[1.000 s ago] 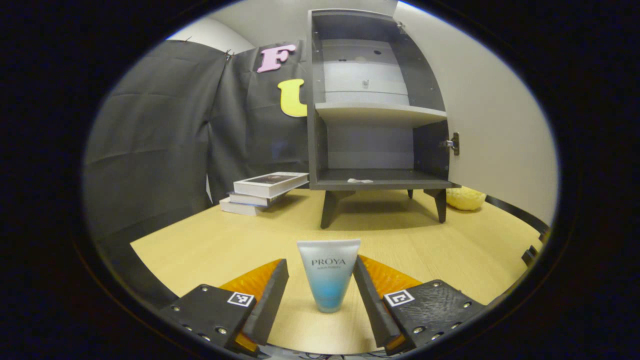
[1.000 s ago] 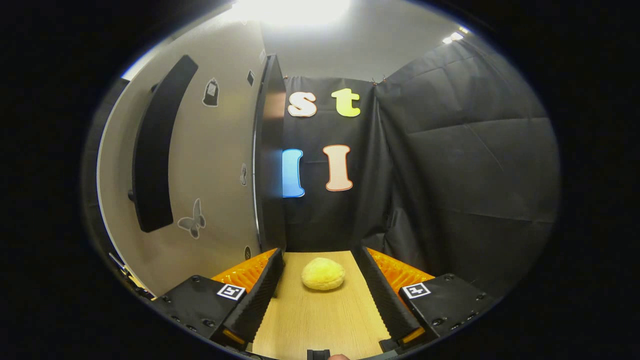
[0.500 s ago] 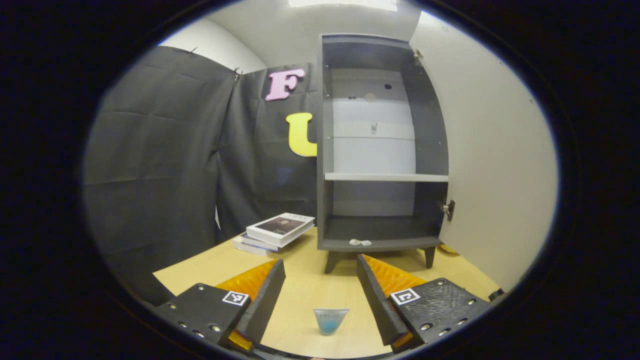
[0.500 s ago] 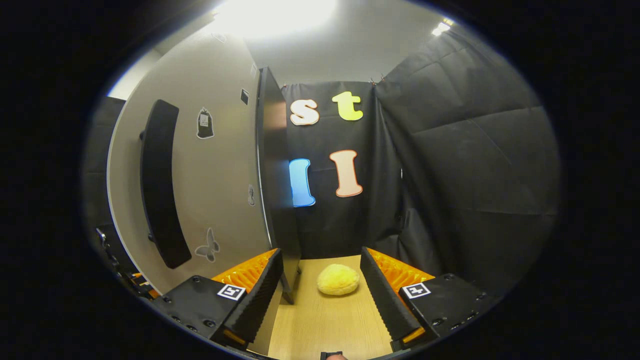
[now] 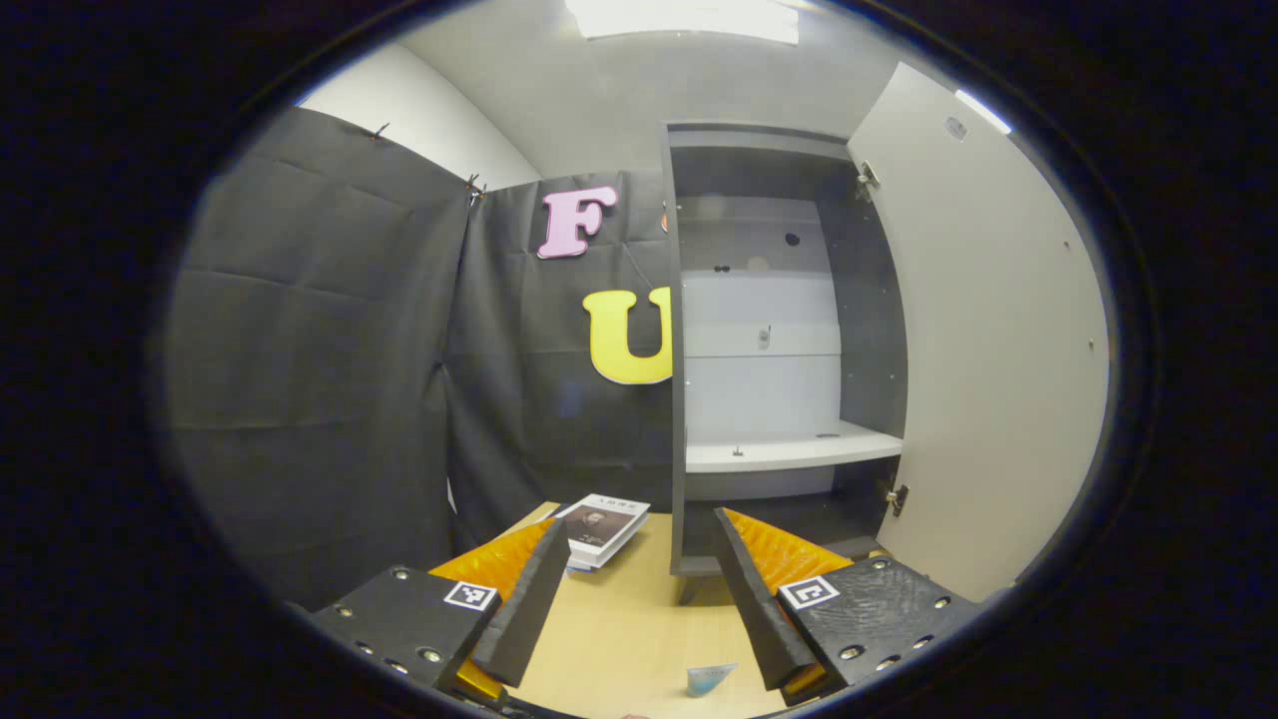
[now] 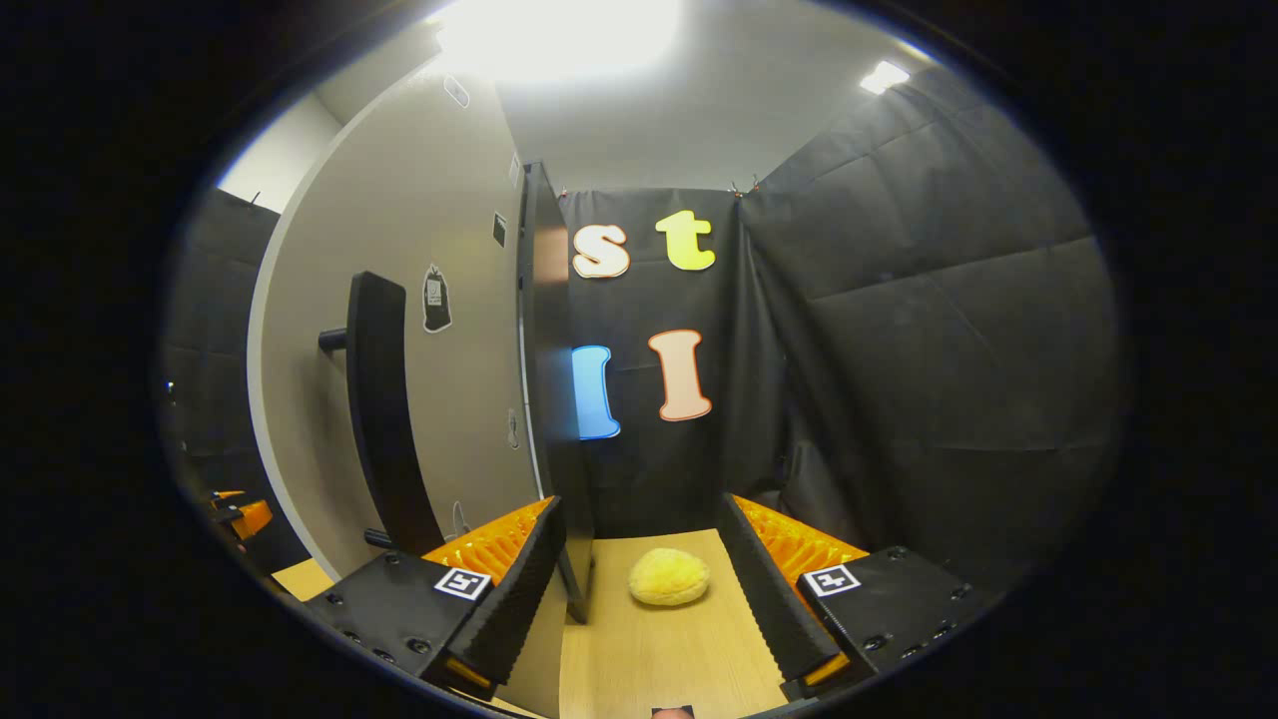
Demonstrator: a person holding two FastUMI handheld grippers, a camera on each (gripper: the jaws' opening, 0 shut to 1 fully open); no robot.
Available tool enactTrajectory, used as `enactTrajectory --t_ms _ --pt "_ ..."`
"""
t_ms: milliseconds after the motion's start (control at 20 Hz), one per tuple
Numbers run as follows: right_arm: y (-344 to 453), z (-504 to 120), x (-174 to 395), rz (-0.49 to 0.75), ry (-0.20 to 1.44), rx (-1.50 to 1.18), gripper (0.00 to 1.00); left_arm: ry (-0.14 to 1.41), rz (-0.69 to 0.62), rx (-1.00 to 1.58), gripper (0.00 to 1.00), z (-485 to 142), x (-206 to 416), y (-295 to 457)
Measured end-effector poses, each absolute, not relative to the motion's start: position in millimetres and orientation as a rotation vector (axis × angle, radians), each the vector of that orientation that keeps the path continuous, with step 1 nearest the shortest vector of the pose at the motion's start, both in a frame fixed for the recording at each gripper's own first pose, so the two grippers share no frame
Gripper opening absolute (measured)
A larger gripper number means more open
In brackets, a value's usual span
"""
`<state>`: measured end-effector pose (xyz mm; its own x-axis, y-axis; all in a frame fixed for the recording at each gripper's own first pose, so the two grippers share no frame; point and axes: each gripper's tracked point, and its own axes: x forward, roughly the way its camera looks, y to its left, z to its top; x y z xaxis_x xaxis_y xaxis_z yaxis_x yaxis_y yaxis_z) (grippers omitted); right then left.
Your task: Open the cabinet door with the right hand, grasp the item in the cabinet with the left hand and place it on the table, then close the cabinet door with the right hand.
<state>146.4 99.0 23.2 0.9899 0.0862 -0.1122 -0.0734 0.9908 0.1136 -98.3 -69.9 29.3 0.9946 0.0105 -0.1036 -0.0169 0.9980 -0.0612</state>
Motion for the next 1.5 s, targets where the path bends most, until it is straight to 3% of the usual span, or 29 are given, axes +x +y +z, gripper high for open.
enactTrajectory --t_ms 200,250,300,500,550,600,1500 --pt "106 39 135 0.046 0.092 0.125 0.98 0.081 -0.016 -0.049 0.87 33 -93 -66" --pt "111 41 132 0.045 0.092 0.12 0.92 0.085 -0.028 -0.055 0.87 32 -93 -66" --pt "116 40 133 0.031 0.093 0.104 0.98 0.089 -0.038 -0.061 0.87 31 -93 -68" --pt "120 44 128 -0.016 0.102 0.068 0.96 0.098 -0.053 -0.066 0.87 28 -94 -63" --pt "124 44 128 -0.02 0.106 0.07 0.91 0.097 -0.055 -0.068 0.87 28 -92 -62" --pt "128 44 128 -0.023 0.107 0.074 0.96 0.095 -0.057 -0.071 0.87 28 -92 -60" --pt "225 51 109 0.027 0.117 0.011 0.96 0.095 -0.086 -0.096 0.87 22 -88 -39"
